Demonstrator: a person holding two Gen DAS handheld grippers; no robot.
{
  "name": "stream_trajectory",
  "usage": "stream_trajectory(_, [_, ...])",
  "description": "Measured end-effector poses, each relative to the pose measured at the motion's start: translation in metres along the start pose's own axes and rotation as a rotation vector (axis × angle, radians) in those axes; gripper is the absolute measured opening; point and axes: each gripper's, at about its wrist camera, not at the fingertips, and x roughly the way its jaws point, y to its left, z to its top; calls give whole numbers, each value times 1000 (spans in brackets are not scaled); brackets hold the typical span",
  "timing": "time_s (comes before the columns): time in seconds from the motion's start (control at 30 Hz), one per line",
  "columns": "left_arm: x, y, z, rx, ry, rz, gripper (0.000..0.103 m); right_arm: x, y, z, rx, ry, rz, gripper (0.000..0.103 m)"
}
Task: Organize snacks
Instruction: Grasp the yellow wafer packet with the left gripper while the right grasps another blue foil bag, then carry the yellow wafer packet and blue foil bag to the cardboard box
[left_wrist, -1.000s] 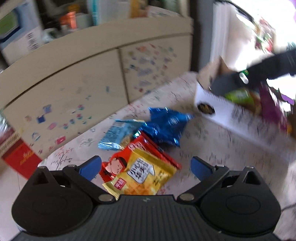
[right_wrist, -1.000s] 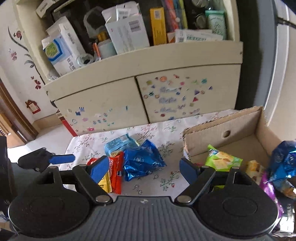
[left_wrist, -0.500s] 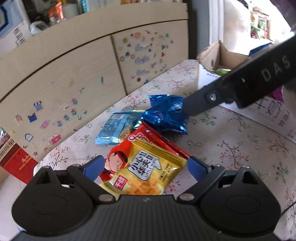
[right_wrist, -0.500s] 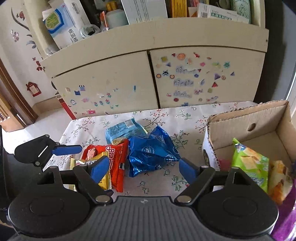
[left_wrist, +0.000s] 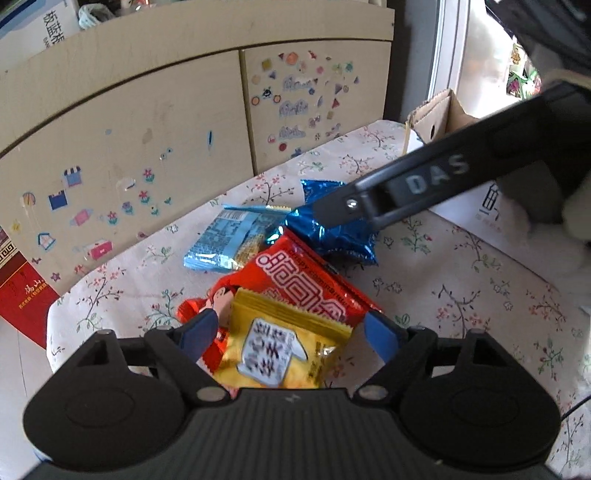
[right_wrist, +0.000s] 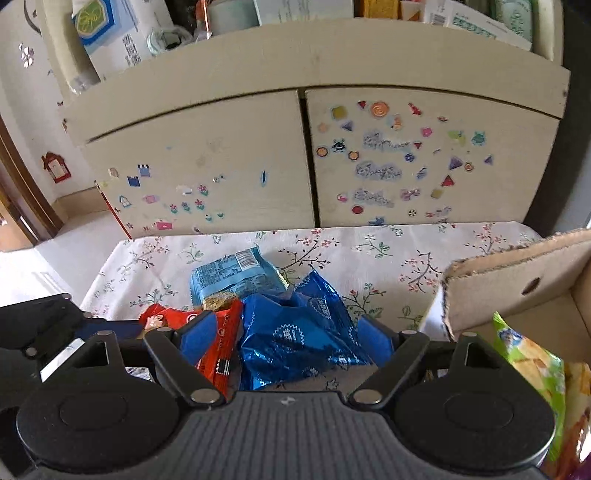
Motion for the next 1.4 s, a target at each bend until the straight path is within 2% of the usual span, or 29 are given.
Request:
stream_trajectory(0.2, [2, 8, -6, -34, 27, -17, 87, 17, 2, -2, -33, 21, -48, 88])
stream_trajectory(0.4, [-5, 17, -13, -25, 43, -58, 87, 27, 9, -6, -66, 49, -48, 86])
stream_trajectory(0.47, [-7, 19, -16, -23, 49, -73, 88, 27, 9, -7, -57, 46, -39, 80])
stream_trajectory(0.67, [-13, 20, -23, 5, 72, -125, 90, 23, 7, -10, -33, 60, -24, 72])
stream_trajectory(0.97, [-14, 11, -36, 49, 95, -101, 90, -2, 3, -21, 43, 111, -25, 70])
stream_trajectory(1.07, [-15, 9, -35, 32, 99, -93, 88, -14, 3, -29, 52, 136, -24, 70])
stream_trajectory(1.13, [-17, 9, -34, 30, 100, -96, 81, -21, 4, -34, 48, 151, -33, 70])
stream_trajectory(1.2, [-19, 11, -32, 15, 99, -88, 69, -28, 3, -40, 51, 162, -41, 70])
stream_trajectory(1.23, [-20, 12, -31, 8, 98, -83, 67, -32, 3, -43, 52, 166, -45, 70])
stream_trajectory(1.4, [-24, 11, -31, -14, 106, -68, 66, -45, 2, -55, 63, 184, -35, 71])
